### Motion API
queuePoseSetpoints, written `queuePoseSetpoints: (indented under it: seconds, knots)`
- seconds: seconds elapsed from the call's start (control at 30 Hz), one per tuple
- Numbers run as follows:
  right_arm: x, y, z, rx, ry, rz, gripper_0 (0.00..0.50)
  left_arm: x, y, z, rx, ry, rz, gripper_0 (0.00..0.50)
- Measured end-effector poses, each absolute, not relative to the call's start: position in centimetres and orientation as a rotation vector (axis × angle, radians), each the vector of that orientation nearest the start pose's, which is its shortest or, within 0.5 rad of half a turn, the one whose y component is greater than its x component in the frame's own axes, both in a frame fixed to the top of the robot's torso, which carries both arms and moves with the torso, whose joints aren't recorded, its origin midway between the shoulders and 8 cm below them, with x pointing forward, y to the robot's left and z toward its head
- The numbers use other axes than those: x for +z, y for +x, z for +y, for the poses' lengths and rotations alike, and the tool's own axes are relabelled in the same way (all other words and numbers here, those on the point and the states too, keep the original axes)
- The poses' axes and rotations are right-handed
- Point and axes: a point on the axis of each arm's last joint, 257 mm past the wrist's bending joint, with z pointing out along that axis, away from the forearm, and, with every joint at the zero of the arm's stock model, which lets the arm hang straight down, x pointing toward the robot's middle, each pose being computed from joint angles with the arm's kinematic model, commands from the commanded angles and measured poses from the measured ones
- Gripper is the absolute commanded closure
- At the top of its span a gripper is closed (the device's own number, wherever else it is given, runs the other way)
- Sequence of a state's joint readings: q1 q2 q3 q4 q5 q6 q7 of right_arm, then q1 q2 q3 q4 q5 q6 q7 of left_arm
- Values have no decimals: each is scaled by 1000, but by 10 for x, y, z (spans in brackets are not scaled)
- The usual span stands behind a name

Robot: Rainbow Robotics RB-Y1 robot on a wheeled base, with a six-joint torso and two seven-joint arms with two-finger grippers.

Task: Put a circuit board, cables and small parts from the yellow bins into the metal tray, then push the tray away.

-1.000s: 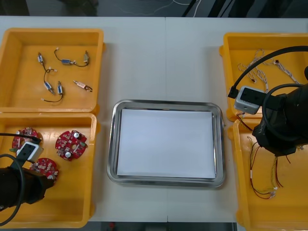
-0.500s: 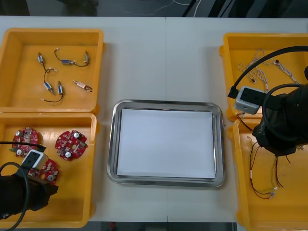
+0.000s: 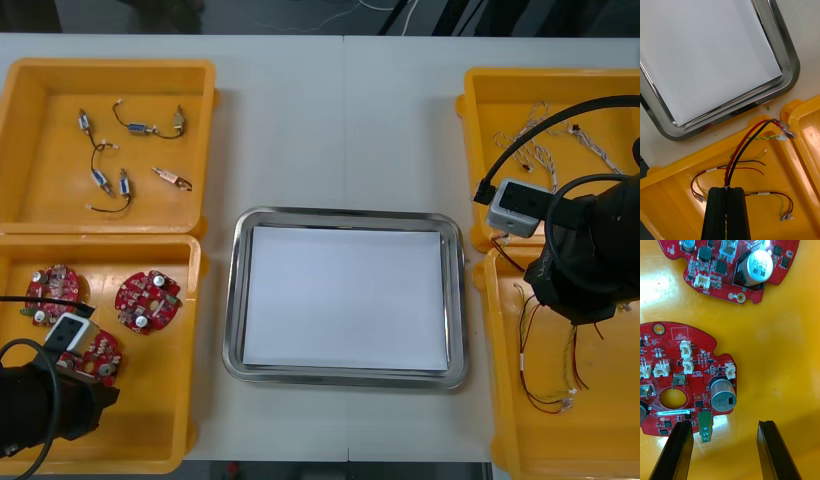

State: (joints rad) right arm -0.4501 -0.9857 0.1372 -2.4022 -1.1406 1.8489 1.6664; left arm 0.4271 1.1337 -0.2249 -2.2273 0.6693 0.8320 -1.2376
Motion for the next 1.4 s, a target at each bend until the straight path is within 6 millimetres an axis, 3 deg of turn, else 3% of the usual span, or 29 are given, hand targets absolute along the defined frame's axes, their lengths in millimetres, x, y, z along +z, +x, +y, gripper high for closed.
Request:
queuePoseSetpoints:
  seconds: [0.27, 1.23, 1.27, 1.3, 1.4]
  knots:
    - [-139, 347, -224, -133, -1405, 2346, 500, -347, 284, 322, -87, 407, 2602, 0]
    - [-139, 347, -224, -134, -1405, 2345, 500, -347, 292, 321, -85, 413, 2594, 0]
    - [-139, 347, -224, -134, -1405, 2345, 500, -347, 292, 321, -85, 414, 2595, 134]
    - [-139, 347, -224, -134, -1405, 2345, 500, -348, 292, 321, -85, 414, 2597, 500]
    - [-139, 347, -224, -134, -1405, 2345, 500, -349, 293, 322, -81, 416, 2595, 500]
